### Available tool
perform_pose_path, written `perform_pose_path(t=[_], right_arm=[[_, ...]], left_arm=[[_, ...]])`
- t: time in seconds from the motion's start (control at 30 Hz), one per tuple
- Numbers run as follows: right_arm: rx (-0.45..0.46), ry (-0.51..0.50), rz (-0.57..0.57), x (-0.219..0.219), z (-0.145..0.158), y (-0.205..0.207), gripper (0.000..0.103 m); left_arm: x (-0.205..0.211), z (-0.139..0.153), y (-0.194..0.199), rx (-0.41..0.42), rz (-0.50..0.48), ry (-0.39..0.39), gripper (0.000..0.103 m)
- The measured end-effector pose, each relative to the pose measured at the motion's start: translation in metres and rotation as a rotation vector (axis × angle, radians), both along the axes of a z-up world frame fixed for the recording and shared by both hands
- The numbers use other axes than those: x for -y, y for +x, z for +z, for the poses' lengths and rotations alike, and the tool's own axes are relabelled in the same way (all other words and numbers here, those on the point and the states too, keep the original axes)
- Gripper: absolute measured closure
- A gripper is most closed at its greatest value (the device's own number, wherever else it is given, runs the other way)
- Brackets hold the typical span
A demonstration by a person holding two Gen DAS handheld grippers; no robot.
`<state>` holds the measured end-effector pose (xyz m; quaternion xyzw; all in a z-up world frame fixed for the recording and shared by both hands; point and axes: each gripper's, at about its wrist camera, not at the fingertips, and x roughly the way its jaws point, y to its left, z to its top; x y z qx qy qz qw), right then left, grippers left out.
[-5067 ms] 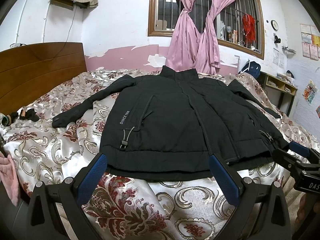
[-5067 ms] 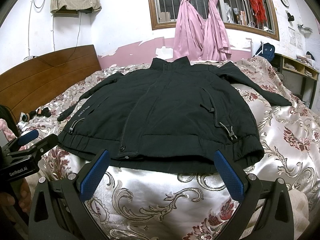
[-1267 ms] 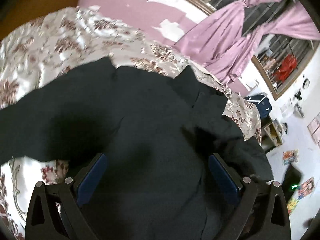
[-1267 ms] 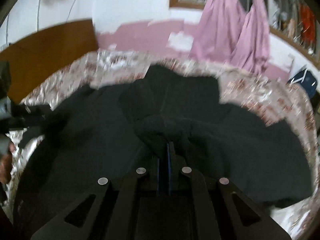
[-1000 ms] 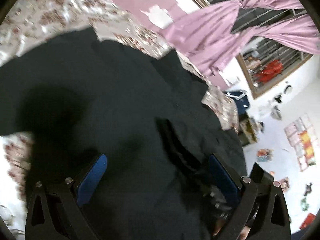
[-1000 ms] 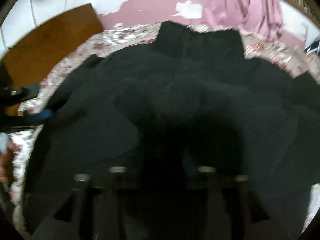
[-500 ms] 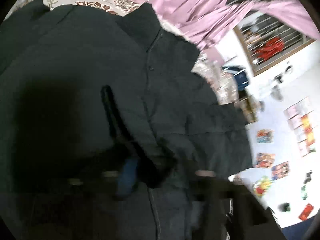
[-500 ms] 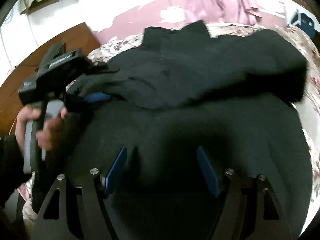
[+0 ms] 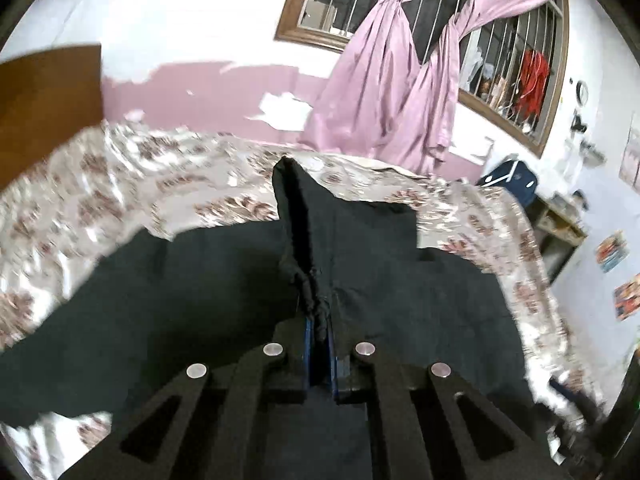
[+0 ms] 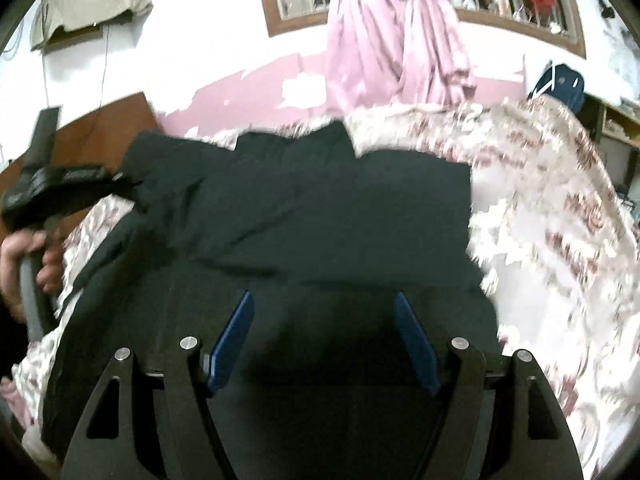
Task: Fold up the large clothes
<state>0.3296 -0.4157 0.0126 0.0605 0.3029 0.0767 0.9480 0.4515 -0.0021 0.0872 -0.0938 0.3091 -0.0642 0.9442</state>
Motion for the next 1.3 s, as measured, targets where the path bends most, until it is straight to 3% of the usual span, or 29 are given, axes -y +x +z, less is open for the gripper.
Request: perform_pose_path(t=[0.1, 0.23, 0.37, 0.53, 0.67, 0.77, 0.83, 0.93, 1.17, 1.3], right_arm=[[0.008, -0.009, -0.025, -0.005, 0.006, 0.039, 0.035], [-0.052, -0.007, -0.024, -0.017, -0.005, 0.095, 0.035], [-0.108, -0.075, -0.009, -0.042, -0.021, 0.131, 0.035], [-0.185, -0.126, -0.014, -0.065, -0.053, 0.157, 0.034], [-0.170, -0.184, -0.032, -0.079, -0.062, 0.155, 0.033], [-0.124, -0.234, -0.047, -0.087, -0.065, 0.147, 0.032], [-0.104, -0.224, -0.052, -0.084, -0.064, 0.143, 0.031], [-0.094, -0.189, -0.061, -0.075, -0.063, 0.139, 0.025], [-0.094, -0.222, -0.104, -0.075, -0.061, 0.127, 0.013], [-0.061, -0.192, -0.119, -0.076, -0.046, 0.105, 0.012]], left_arm=[[-0.003, -0.010, 0.002, -0.054, 0.033, 0.069, 0.096], [0.002, -0.040, 0.013, -0.155, 0.046, 0.165, 0.096], [0.000, -0.069, 0.024, -0.233, 0.067, 0.230, 0.096], [-0.009, -0.091, 0.024, -0.271, 0.100, 0.214, 0.091], [-0.016, -0.101, 0.021, -0.263, 0.128, 0.153, 0.085], [-0.022, -0.101, 0.016, -0.252, 0.170, 0.138, 0.063], [-0.030, -0.101, 0.013, -0.255, 0.202, 0.122, 0.029], [-0.046, -0.099, 0.000, -0.262, 0.224, 0.013, 0.014], [-0.090, -0.101, -0.059, -0.270, 0.229, -0.345, 0.008], [-0.123, -0.108, -0.085, -0.306, 0.230, -0.524, 0.007]])
